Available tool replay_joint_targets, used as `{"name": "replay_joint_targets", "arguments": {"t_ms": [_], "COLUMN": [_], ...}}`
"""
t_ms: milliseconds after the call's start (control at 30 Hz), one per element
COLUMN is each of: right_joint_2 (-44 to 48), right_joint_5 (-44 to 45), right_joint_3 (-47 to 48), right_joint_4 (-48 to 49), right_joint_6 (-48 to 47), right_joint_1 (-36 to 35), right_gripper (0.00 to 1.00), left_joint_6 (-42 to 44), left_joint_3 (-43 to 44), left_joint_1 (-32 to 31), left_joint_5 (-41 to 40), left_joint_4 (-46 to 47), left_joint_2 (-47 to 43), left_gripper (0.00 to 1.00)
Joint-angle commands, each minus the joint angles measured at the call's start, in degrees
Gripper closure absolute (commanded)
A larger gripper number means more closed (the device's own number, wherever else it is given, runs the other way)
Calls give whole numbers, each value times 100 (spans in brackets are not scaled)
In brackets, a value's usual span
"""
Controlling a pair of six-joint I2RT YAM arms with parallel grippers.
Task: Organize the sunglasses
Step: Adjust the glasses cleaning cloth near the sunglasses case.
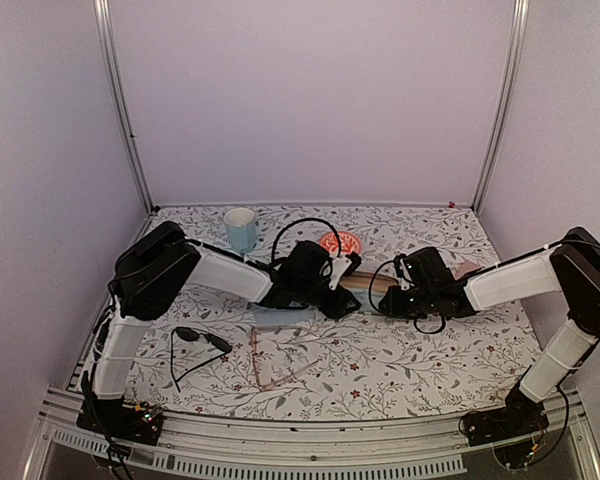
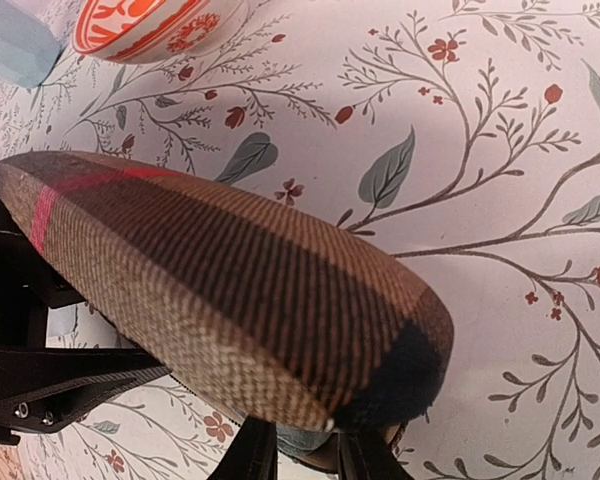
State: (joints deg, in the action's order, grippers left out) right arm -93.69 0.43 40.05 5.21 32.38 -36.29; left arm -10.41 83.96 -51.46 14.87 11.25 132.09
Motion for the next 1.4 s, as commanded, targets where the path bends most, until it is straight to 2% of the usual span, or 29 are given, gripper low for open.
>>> {"name": "replay_joint_targets", "arguments": {"t_ms": [0, 500, 867, 1100, 1367], "right_joint_2": [175, 195, 202, 217, 199], "right_joint_5": [-34, -42, -42, -56, -49], "right_joint_3": [-88, -75, -27, -6, 62], "right_joint_4": [3, -1, -1, -1, -3], "right_joint_6": [65, 58, 47, 47, 41], "right_joint_1": [34, 34, 35, 29, 34], "right_gripper": [77, 77, 77, 77, 77], "left_joint_6": [-164, -348, -444, -365, -245], "left_joint_3": [-204, -259, -735, -1514, -2267], "left_joint_1": [48, 62, 88, 153, 466], "left_joint_5": [249, 591, 728, 487, -264], "left_joint_4": [8, 106, 211, 116, -397], "left_joint_2": [-192, -640, -1175, -1852, -2755], "left_gripper": [56, 53, 53, 53, 53]}}
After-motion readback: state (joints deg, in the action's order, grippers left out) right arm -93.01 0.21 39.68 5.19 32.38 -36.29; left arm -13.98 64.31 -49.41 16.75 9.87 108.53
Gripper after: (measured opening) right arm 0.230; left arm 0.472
